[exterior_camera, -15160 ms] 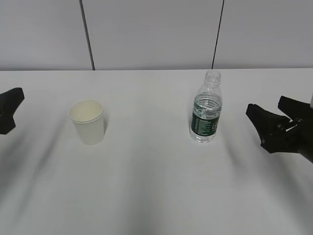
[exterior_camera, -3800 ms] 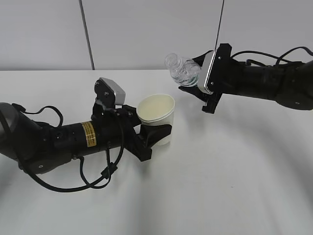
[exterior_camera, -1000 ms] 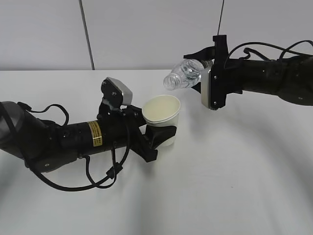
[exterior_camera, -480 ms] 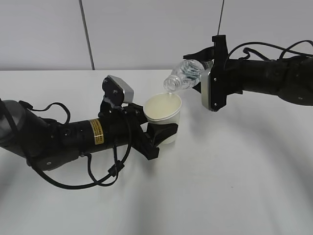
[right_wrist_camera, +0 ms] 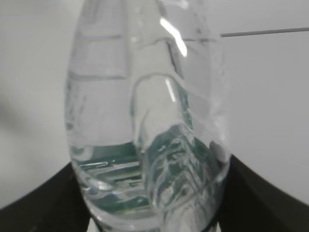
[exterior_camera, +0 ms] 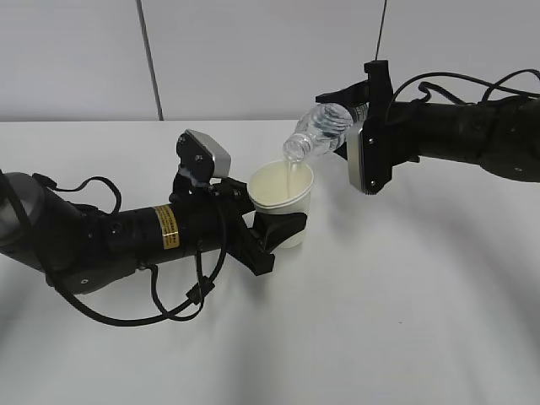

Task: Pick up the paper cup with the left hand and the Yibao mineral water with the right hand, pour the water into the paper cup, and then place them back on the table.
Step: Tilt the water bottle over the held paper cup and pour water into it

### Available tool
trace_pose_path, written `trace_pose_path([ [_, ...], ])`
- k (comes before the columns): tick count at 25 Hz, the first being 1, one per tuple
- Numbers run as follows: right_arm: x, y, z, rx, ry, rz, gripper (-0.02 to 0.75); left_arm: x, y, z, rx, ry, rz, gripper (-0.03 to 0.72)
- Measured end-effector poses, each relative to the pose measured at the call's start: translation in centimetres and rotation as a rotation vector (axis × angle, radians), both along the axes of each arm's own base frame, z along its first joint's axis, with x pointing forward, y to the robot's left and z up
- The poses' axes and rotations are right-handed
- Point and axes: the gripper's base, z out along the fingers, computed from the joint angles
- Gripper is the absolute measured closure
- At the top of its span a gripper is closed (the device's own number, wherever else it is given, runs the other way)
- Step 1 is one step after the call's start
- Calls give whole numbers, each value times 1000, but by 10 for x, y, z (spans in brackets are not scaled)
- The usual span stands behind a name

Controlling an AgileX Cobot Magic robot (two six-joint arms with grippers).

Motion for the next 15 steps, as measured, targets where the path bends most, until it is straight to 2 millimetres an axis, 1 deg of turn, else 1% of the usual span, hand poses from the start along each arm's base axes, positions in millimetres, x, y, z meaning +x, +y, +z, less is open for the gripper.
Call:
trace_pose_path([
  [15, 0, 0, 0, -22, -22, 4, 237, 0, 0, -1, 13, 5, 3, 276],
])
